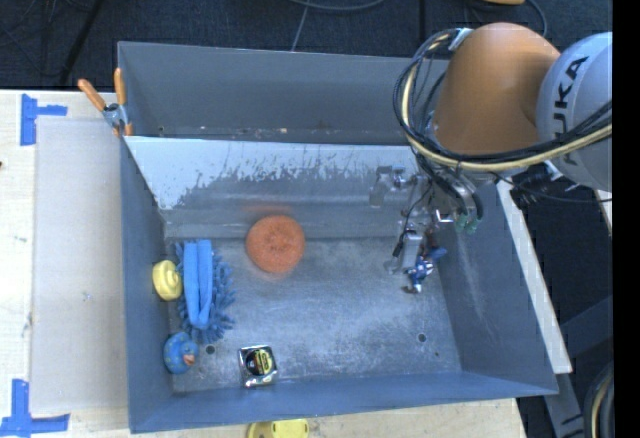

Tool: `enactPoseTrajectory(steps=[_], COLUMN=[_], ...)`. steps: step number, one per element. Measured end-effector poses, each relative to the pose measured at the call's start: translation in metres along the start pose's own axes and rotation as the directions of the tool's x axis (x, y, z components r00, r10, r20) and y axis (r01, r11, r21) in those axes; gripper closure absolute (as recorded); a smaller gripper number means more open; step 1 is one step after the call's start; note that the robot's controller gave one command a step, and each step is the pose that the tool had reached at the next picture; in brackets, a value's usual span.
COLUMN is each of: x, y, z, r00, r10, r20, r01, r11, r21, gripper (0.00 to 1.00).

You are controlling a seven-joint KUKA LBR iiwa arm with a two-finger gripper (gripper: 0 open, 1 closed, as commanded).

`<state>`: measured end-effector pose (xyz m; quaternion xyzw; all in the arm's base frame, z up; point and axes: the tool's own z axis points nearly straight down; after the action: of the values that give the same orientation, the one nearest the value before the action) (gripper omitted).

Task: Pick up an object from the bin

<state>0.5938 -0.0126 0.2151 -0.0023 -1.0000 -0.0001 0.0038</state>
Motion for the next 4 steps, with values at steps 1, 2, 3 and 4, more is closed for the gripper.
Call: enactPoseTrajectory(steps=[1,2,3,4], x=[-0.001,-0.018,-0.023,-0.024], y=[0.0,-0.076,-0.08,-0.111], z=[-0.005,0.034,0.061,0.095], r00=[1.0,0.999,0.992,0.989], r10=[0.0,-0.052,0.13,-0.146], r20=[0.008,0.011,0.008,0.008], r01=[0.0,0.052,-0.13,0.146], r11=[1.0,0.999,0.992,0.989], r21=[0.0,0.001,0.0,0.001], gripper=[0.0,0.0,0.0,0.0])
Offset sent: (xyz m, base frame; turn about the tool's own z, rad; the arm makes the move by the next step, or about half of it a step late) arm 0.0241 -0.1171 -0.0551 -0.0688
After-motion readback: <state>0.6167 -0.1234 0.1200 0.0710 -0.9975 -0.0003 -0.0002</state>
